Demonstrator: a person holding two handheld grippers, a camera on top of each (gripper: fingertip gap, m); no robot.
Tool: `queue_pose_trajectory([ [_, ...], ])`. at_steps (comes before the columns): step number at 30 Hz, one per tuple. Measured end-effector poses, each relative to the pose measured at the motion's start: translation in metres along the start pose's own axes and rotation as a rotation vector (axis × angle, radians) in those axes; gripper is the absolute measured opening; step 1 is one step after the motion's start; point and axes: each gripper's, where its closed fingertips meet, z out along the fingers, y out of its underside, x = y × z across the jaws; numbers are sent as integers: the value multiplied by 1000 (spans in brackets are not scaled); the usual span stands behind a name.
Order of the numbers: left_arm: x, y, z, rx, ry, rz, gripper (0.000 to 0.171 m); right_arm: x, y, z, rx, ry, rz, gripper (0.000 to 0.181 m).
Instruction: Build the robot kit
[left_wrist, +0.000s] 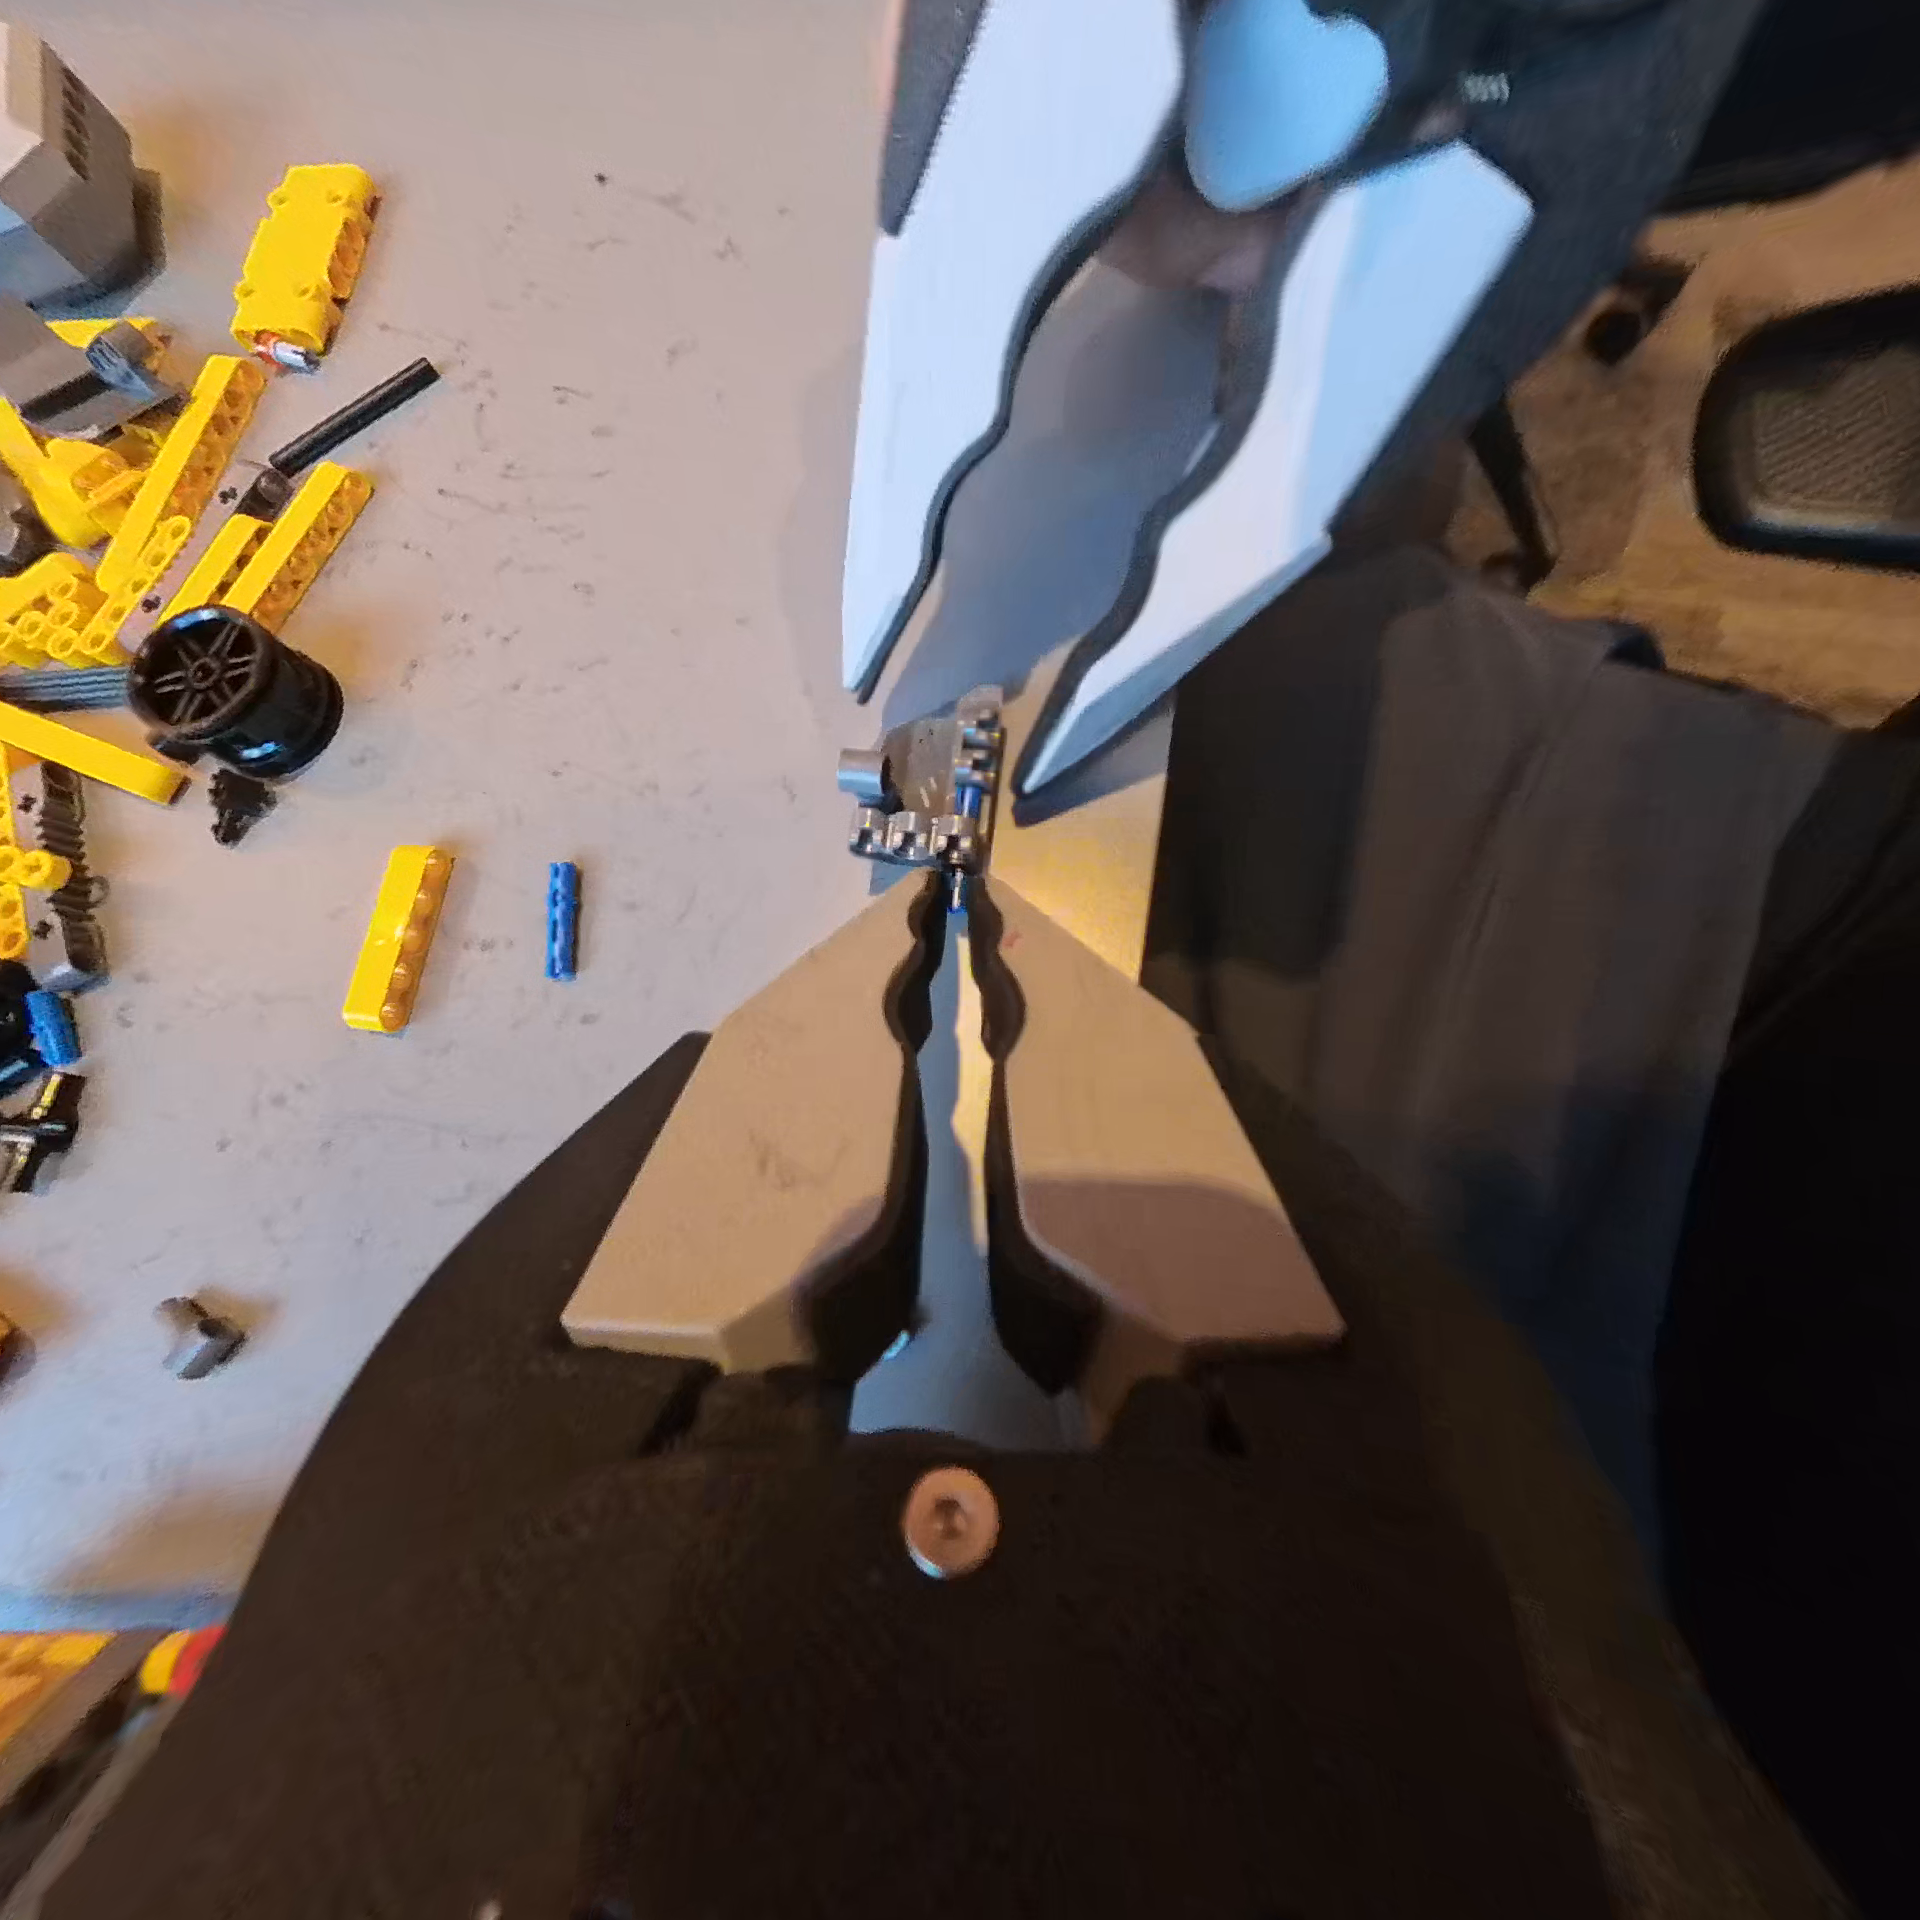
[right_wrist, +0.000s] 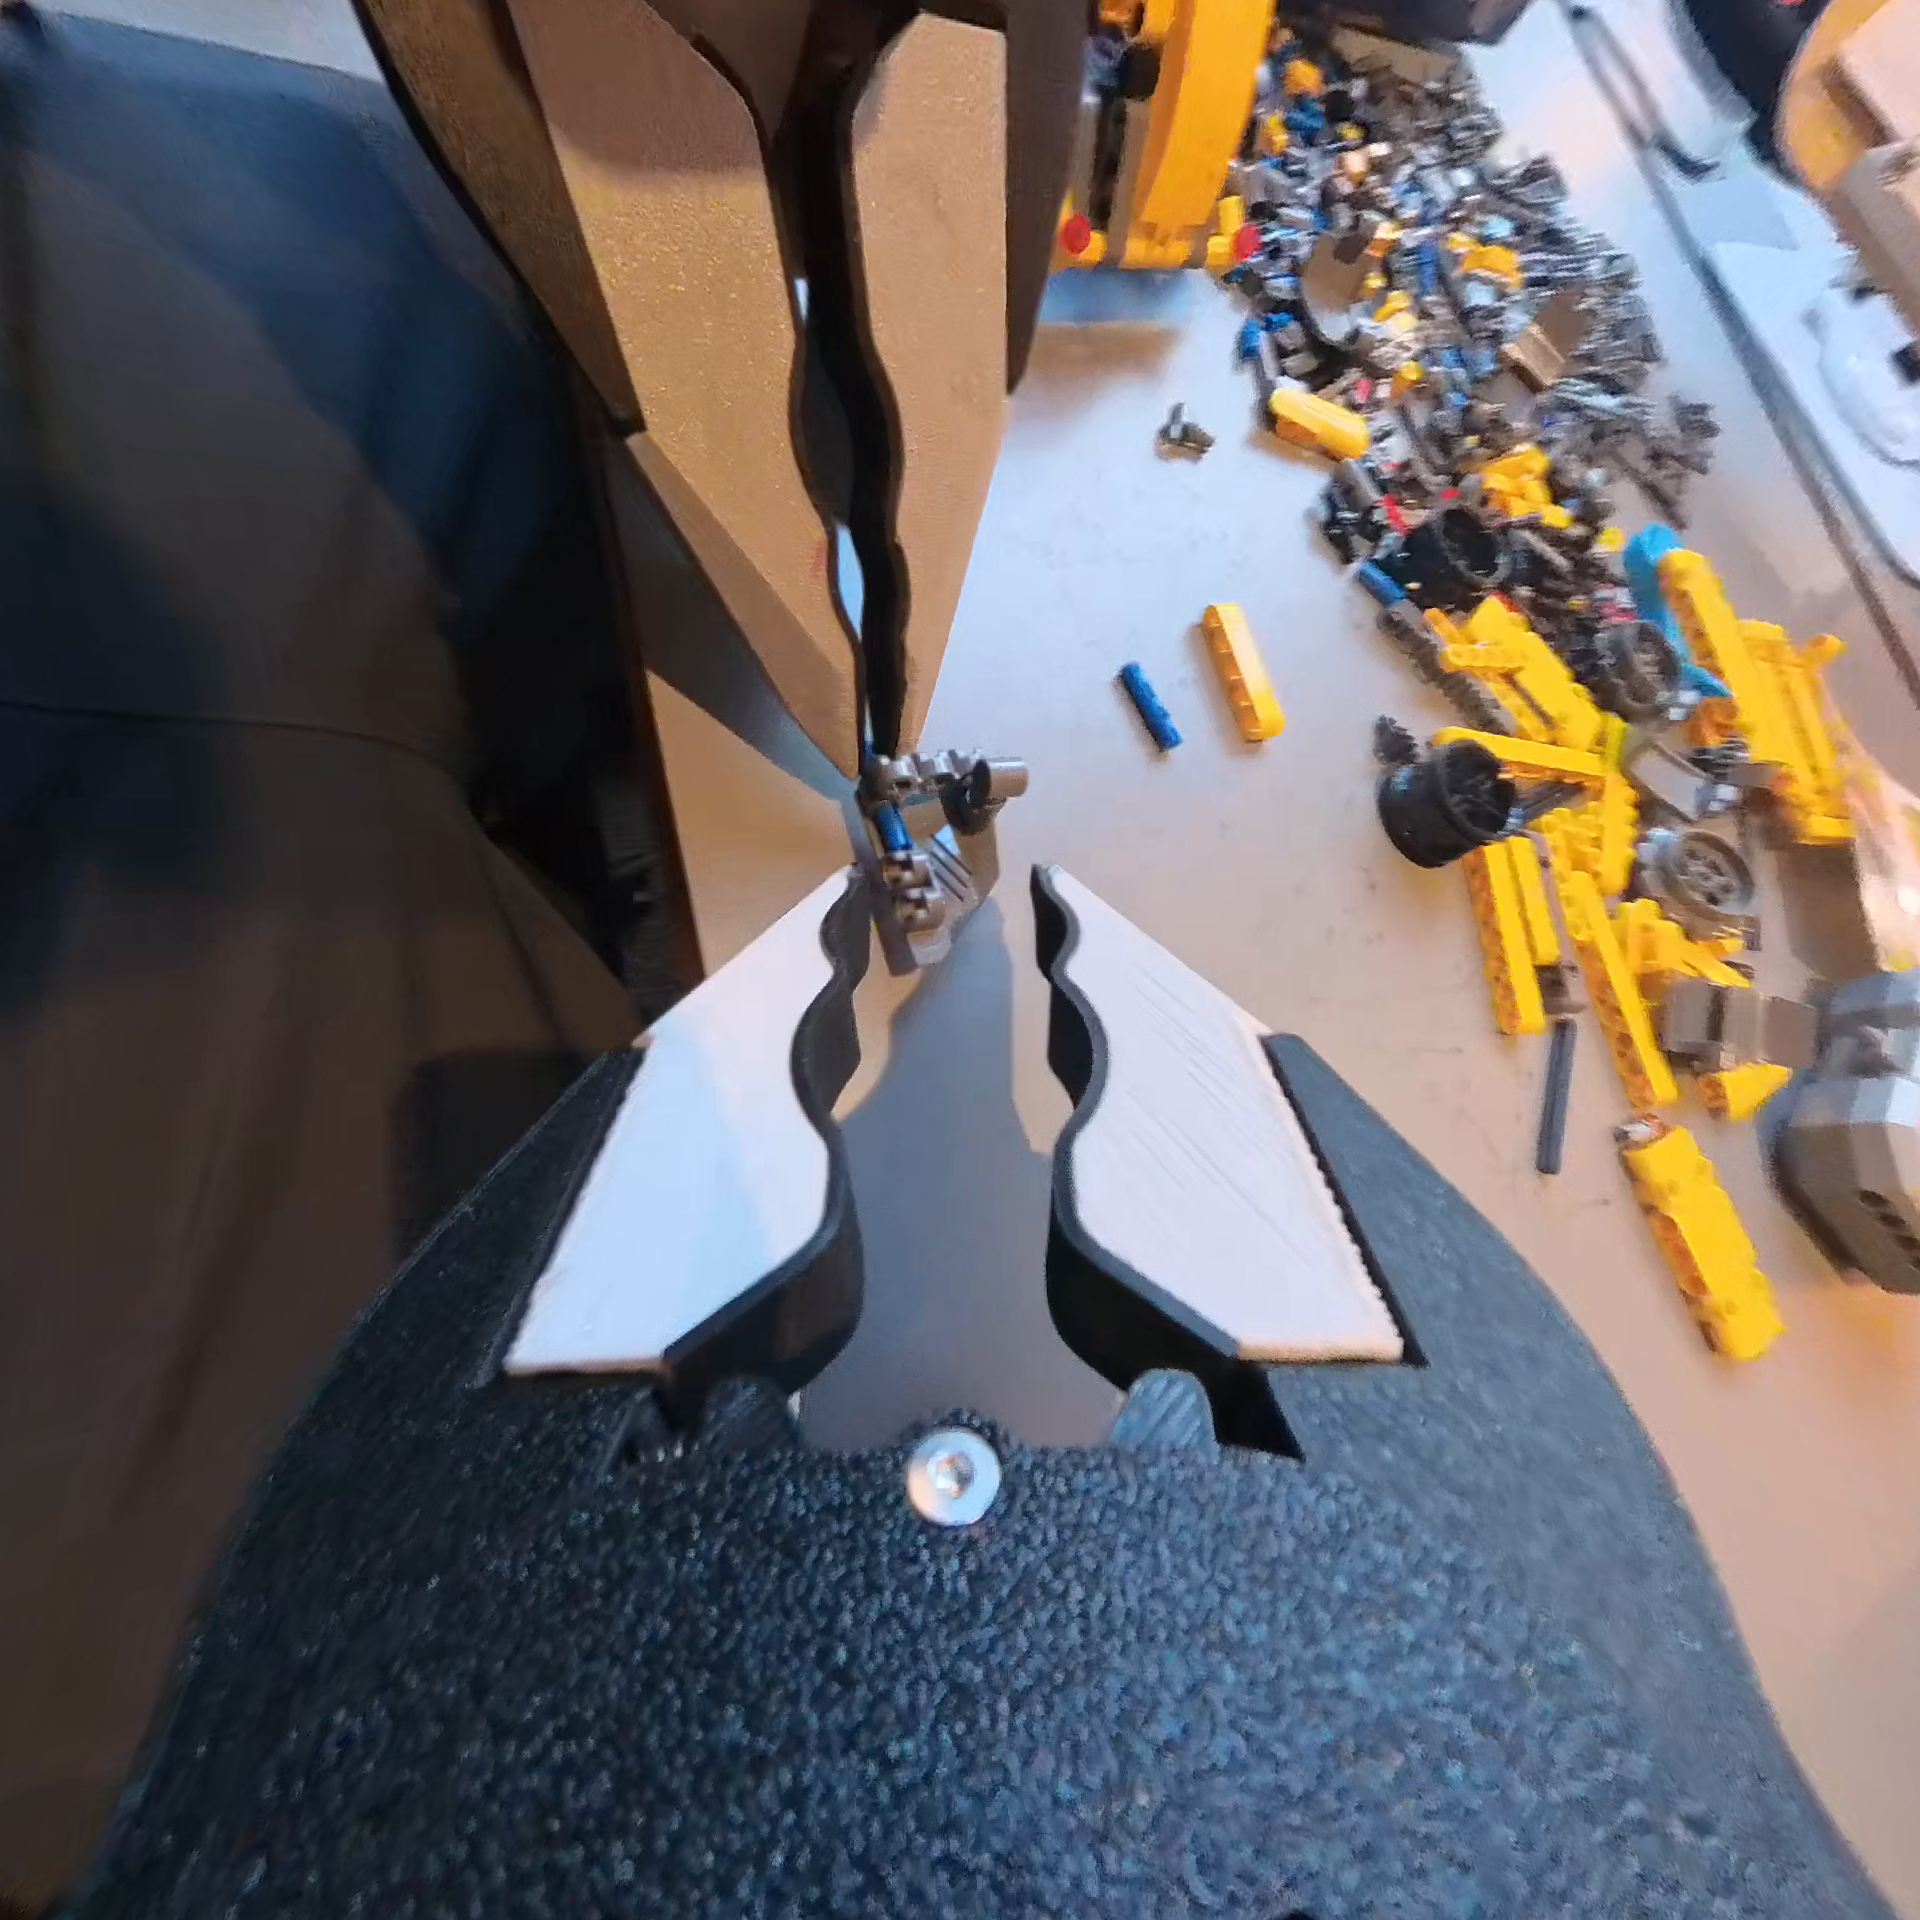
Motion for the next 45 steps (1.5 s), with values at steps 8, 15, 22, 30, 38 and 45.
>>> queue_pose_trajectory([
  [8,-2,-16,-6,124,115,-270,2,18,-7,-8,9,310,-133,34],
  [15,-3,-23,-15,143,106,-203,2,10,-9,-8,41,244,-139,11],
  [22,-11,-13,-26,104,-46,20,20,11,-19,-18,163,146,9,8],
  [30,-15,-50,-43,347,-153,122,30,2,-51,-35,398,-134,313,8],
  [38,6,-60,-56,472,-14,53,28,-7,-67,-44,580,-376,659,8],
  [45,23,-71,-74,596,250,-164,19,-14,-91,-63,815,-542,764,8],
])
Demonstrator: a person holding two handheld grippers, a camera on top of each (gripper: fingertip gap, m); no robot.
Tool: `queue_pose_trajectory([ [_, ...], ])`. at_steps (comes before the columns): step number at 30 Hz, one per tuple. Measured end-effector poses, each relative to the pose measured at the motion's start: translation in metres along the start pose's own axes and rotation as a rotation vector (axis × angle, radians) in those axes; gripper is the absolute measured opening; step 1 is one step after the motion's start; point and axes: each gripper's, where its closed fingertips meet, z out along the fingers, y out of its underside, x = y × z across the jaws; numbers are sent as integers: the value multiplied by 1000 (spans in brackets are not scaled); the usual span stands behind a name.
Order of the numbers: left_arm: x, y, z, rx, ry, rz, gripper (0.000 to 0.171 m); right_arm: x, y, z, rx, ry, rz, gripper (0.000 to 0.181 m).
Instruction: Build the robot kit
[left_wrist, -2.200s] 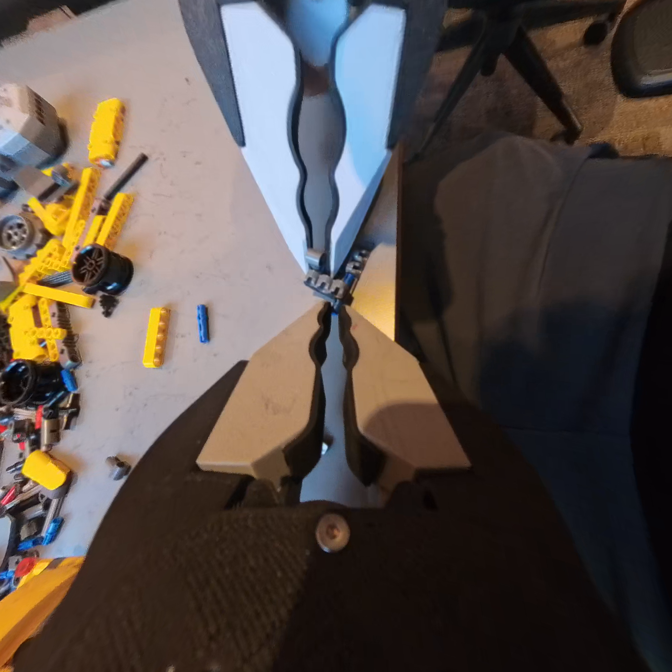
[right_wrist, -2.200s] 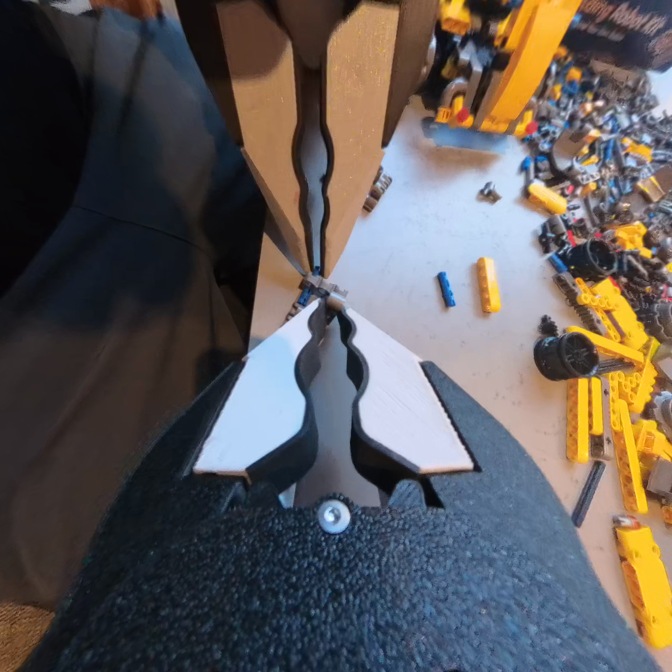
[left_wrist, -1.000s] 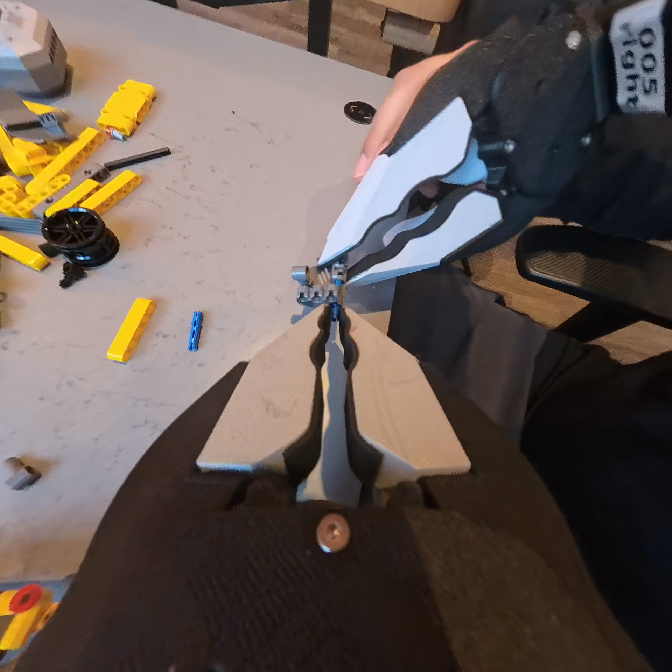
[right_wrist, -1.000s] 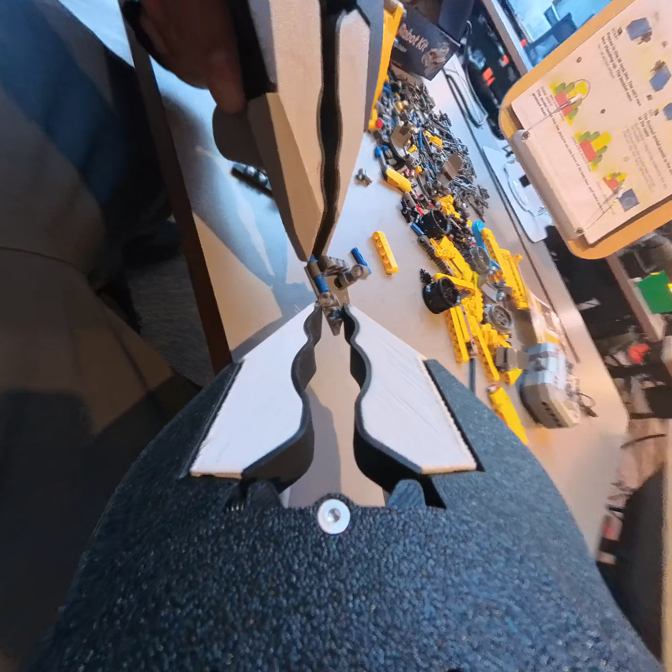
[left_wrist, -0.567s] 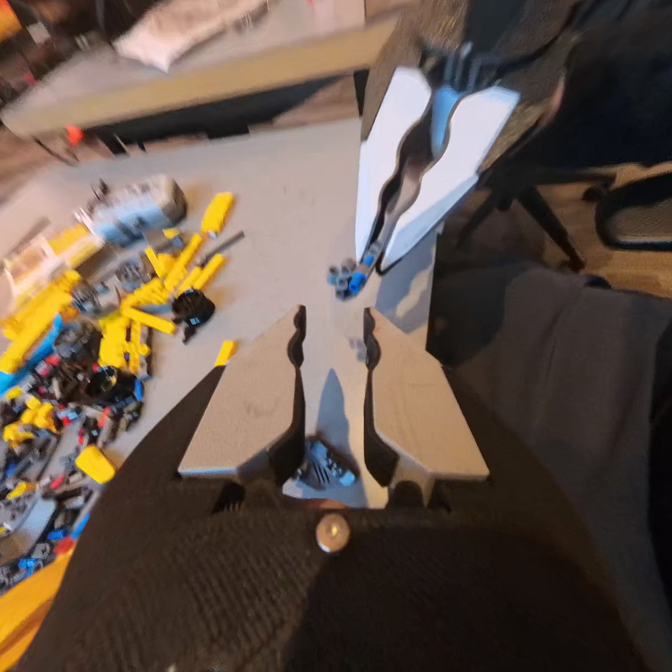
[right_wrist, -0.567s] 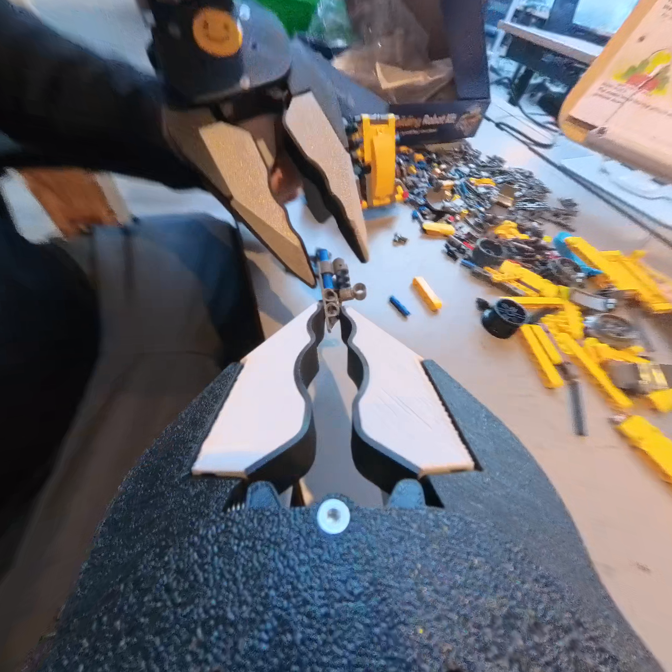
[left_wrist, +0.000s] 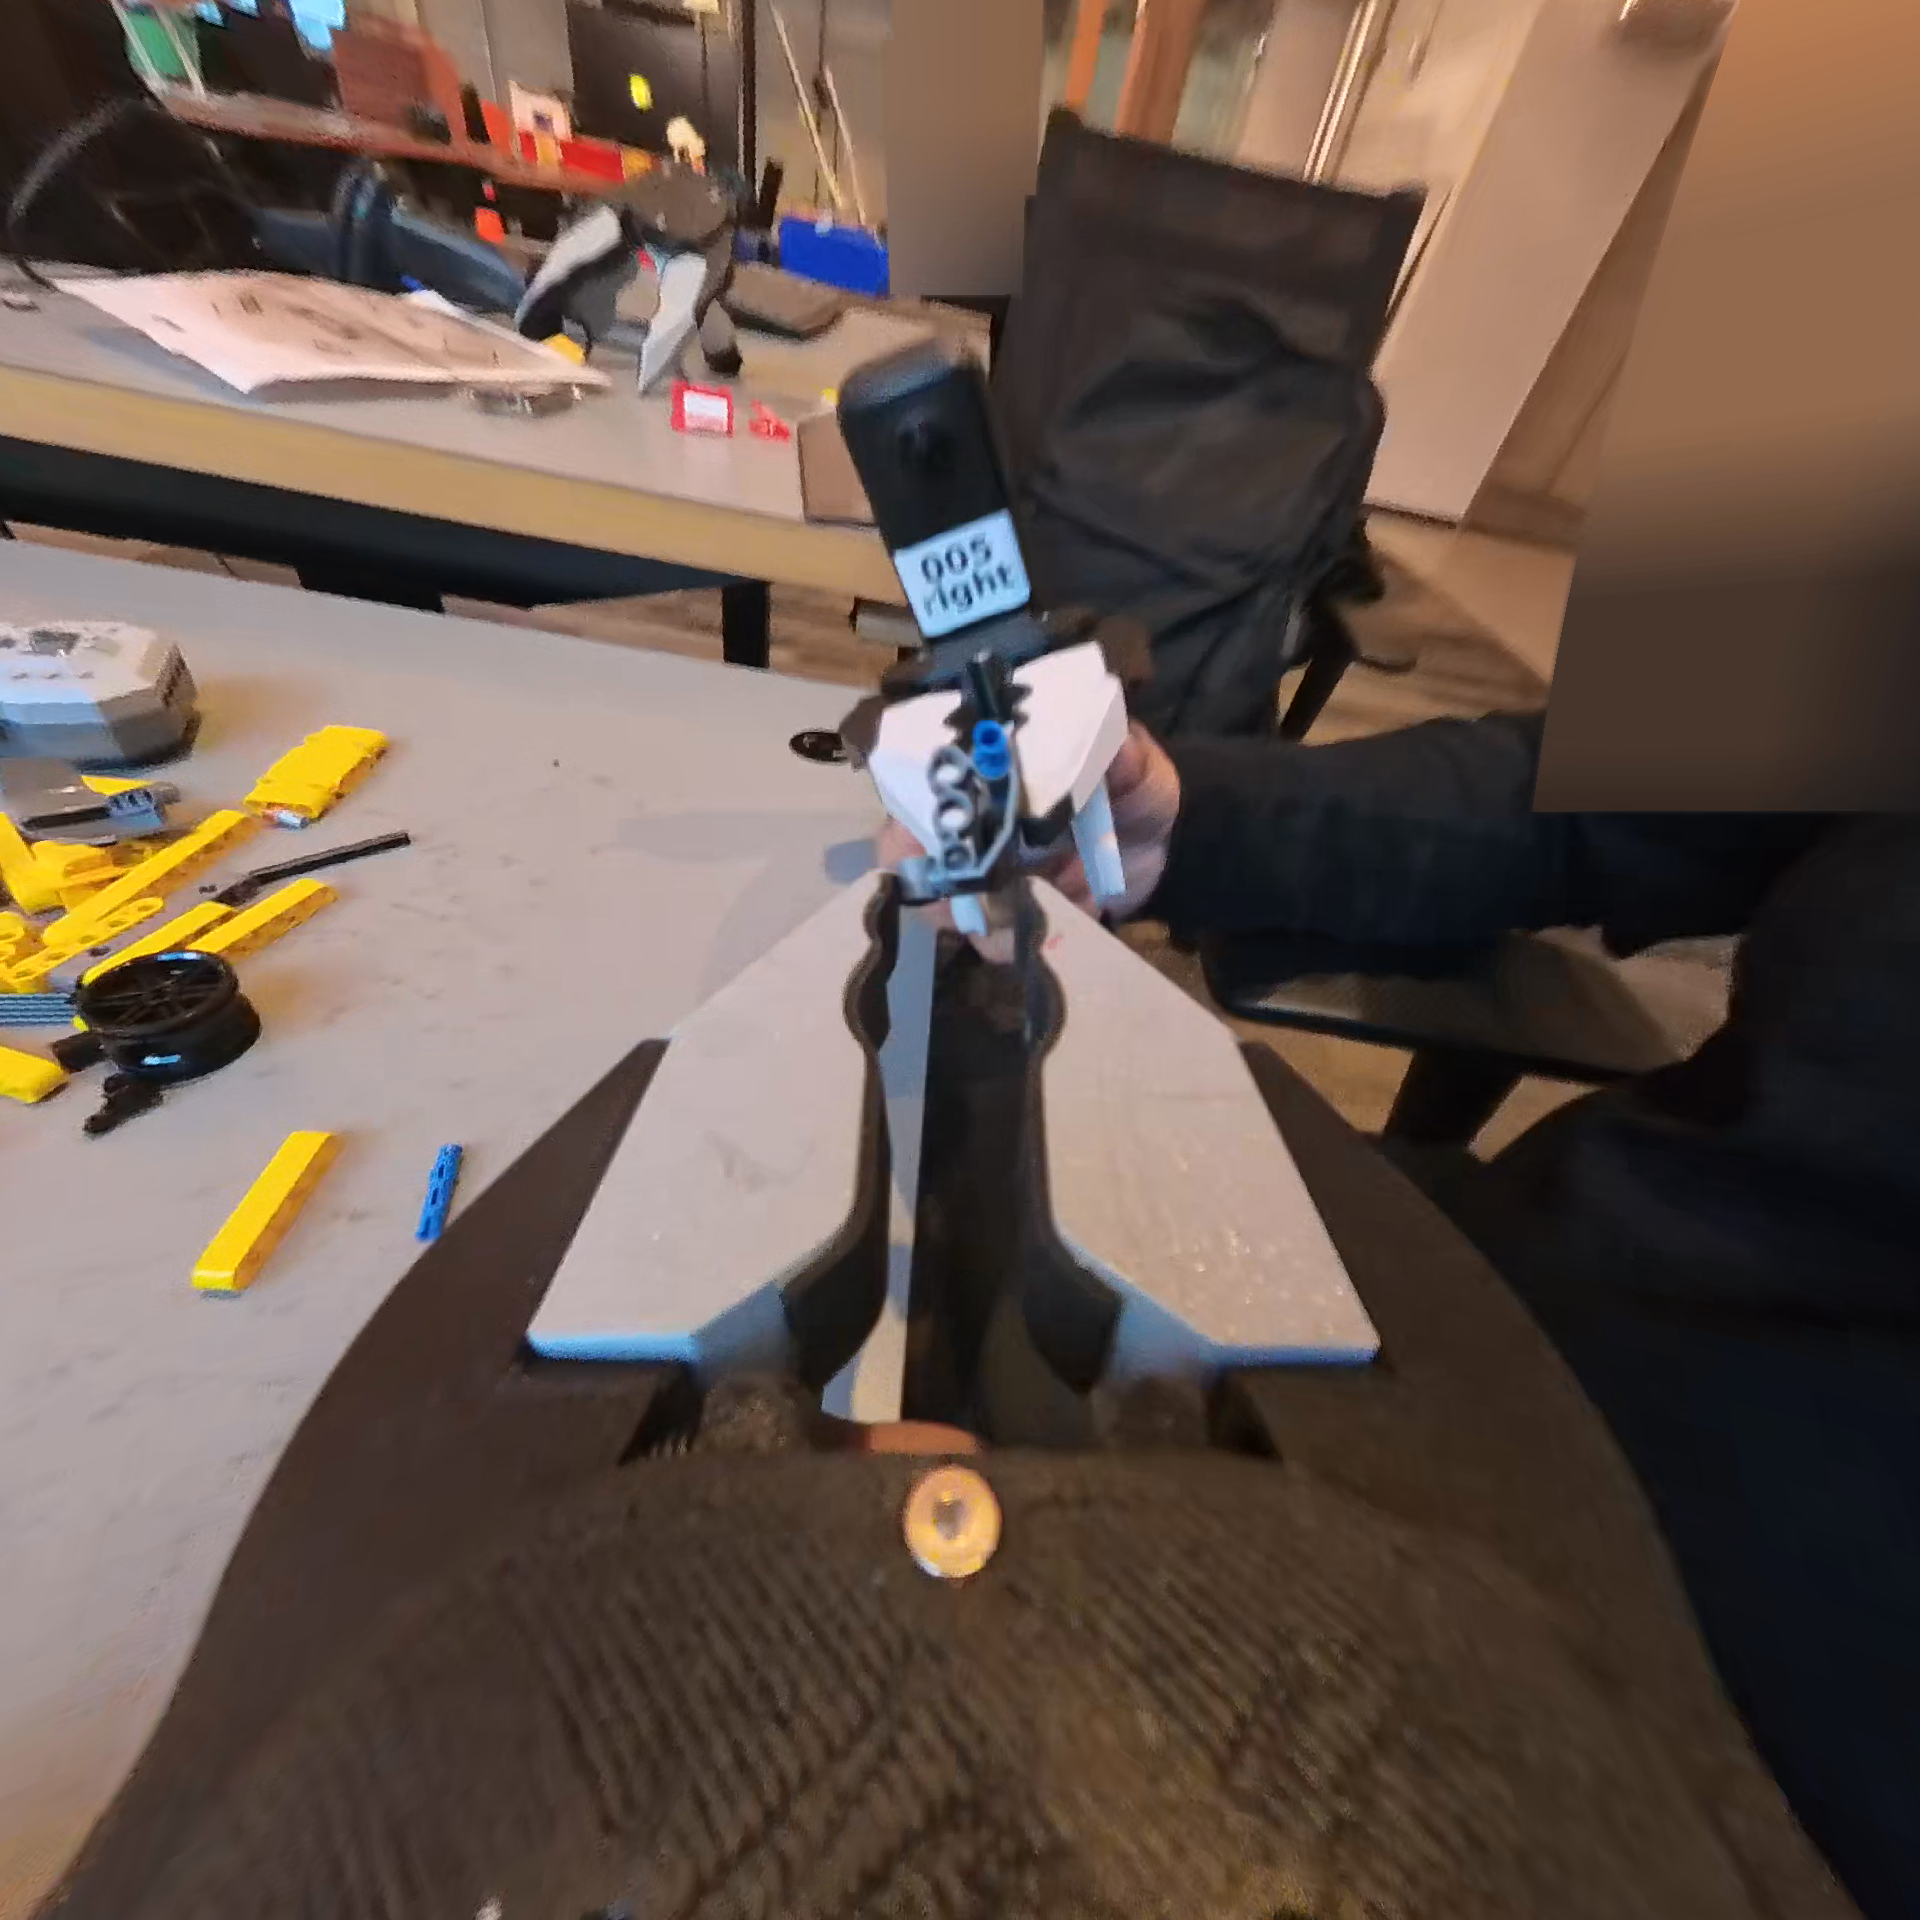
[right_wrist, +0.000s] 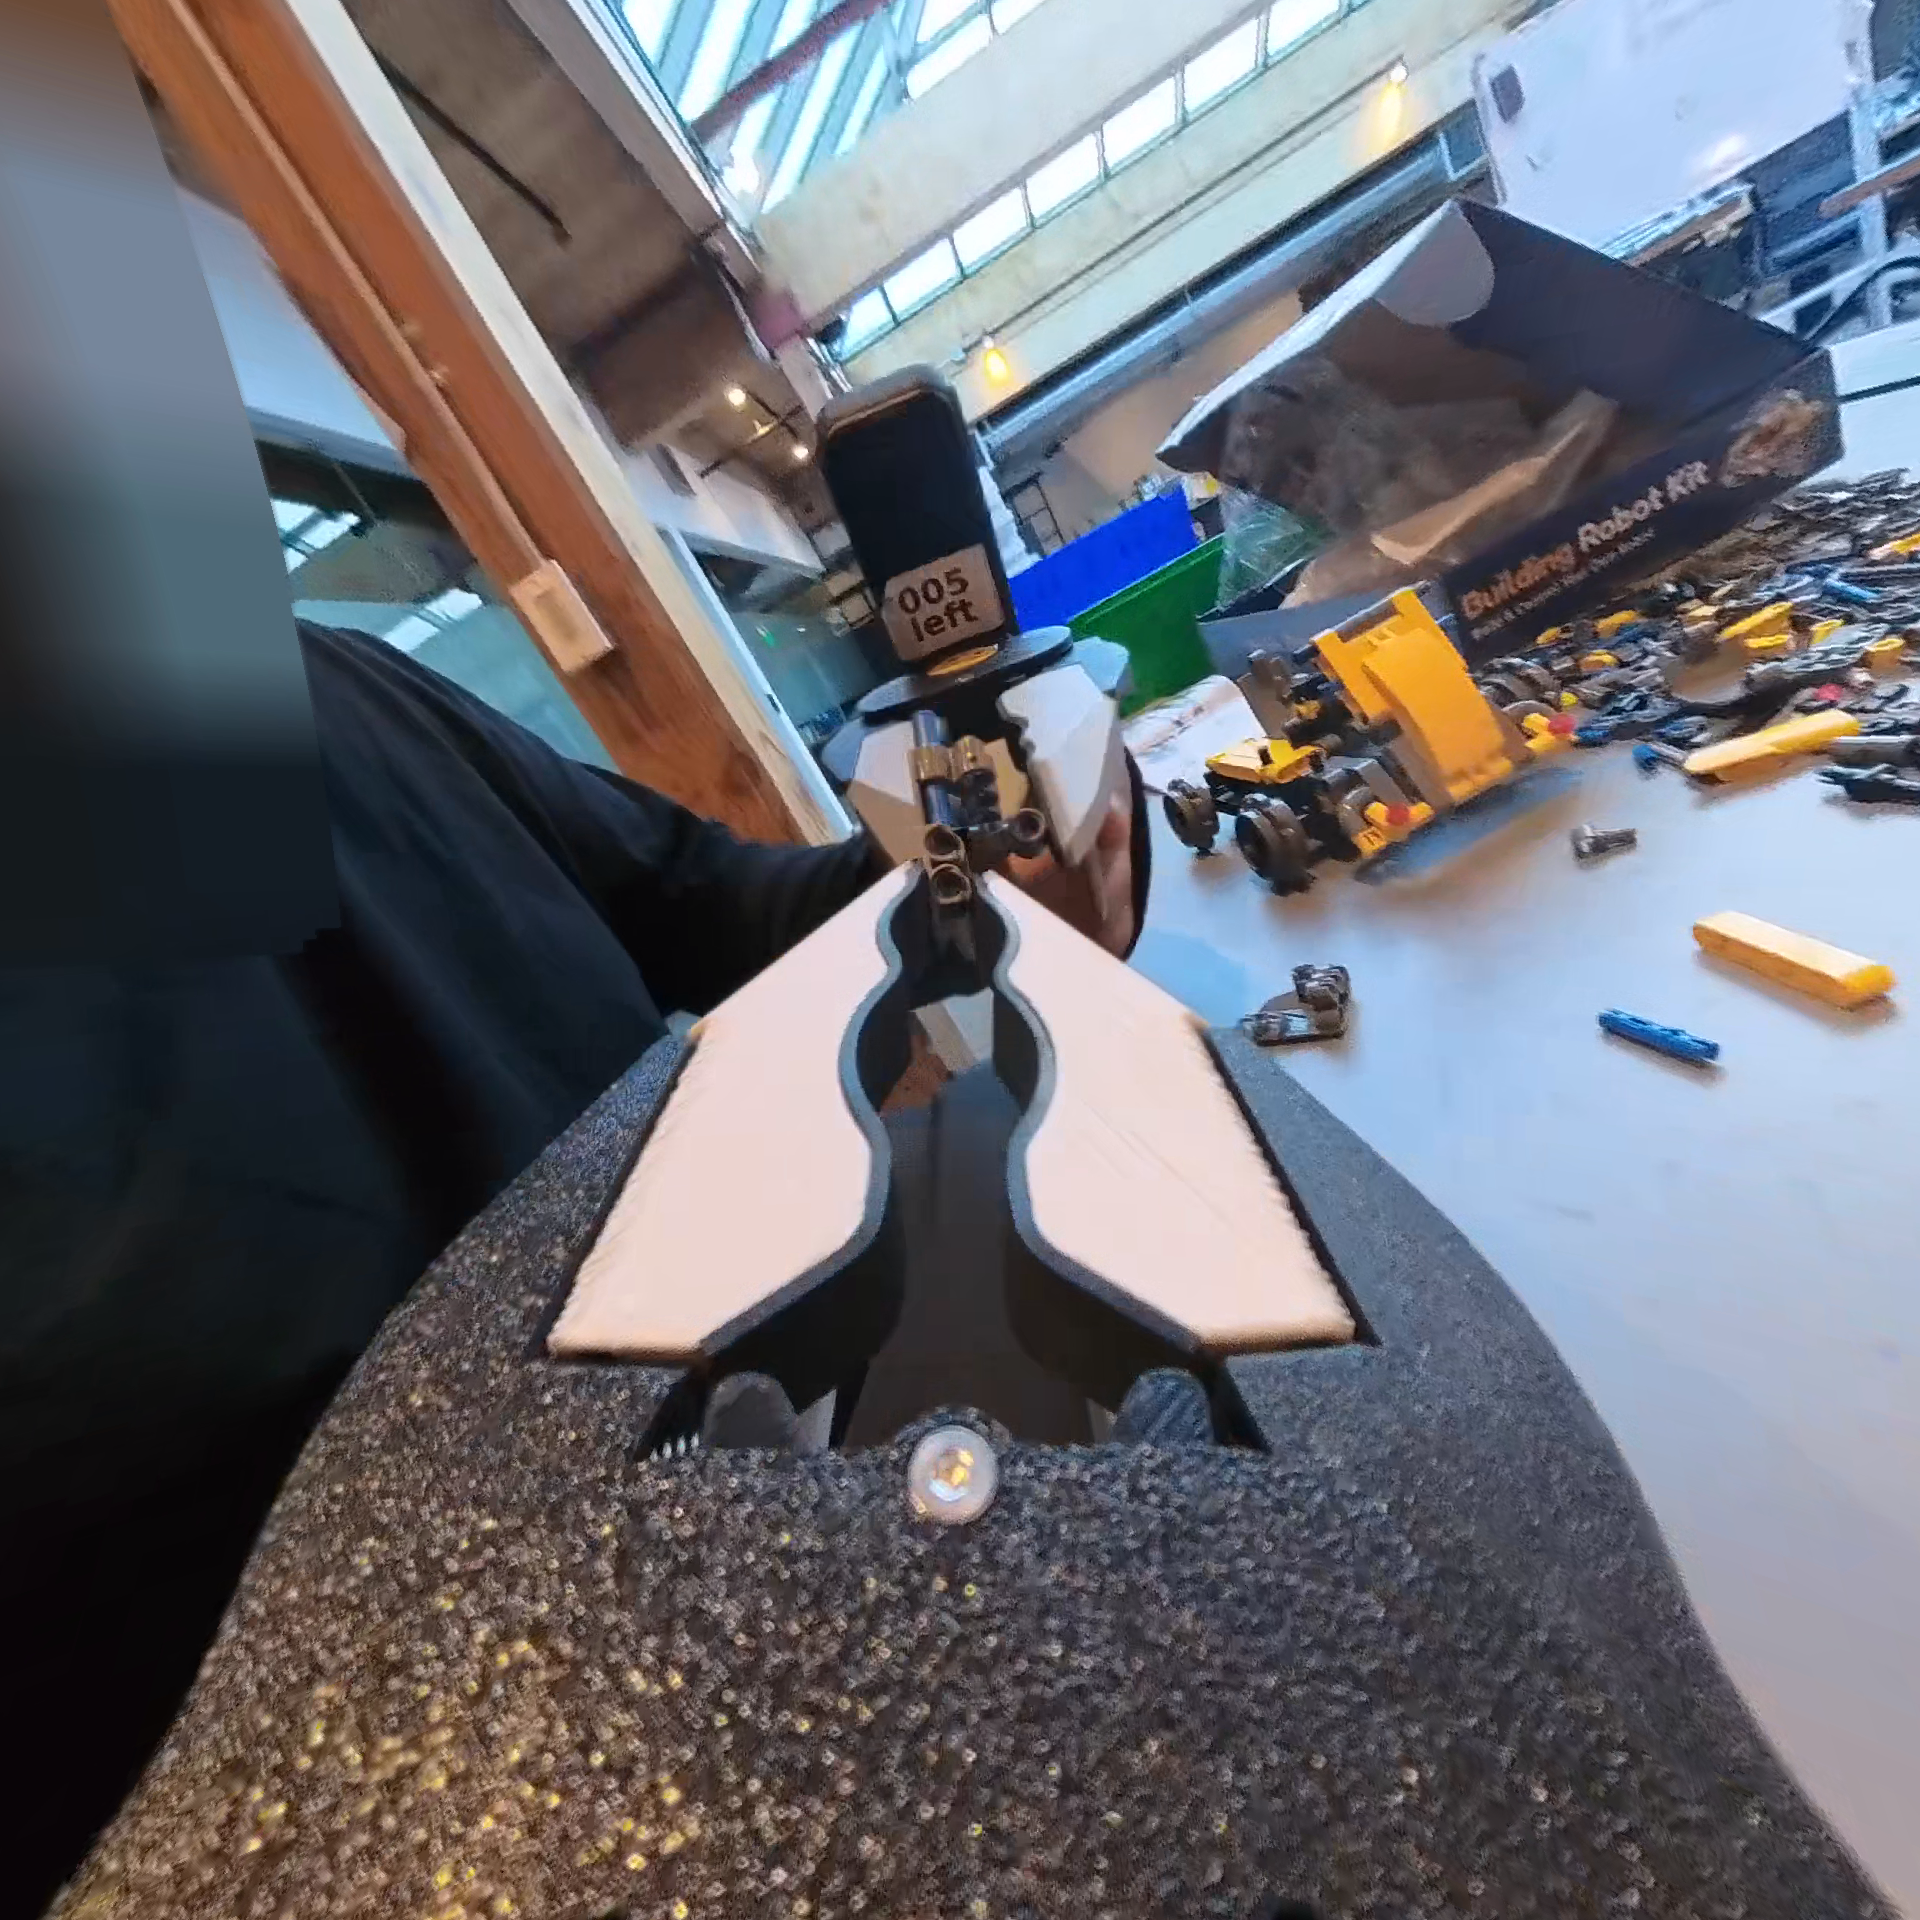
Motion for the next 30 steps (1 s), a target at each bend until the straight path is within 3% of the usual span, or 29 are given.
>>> queue_pose_trajectory([
  [6,9,-8,1,80,23,-59,20,-9,3,3,15,-67,-30,8],
  [10,9,-4,1,54,-33,37,20,-7,6,2,6,-56,-50,8],
  [15,-12,12,-5,-192,-268,415,20,20,12,0,-116,194,-209,14],
  [20,-47,46,-9,-488,-420,603,21,36,7,-8,-210,431,-468,15],
  [26,-52,55,-4,-565,-395,627,20,51,26,-4,-438,608,-807,18],
  [30,-53,64,-4,-665,-355,705,21,59,39,-5,-516,618,-861,5],
])
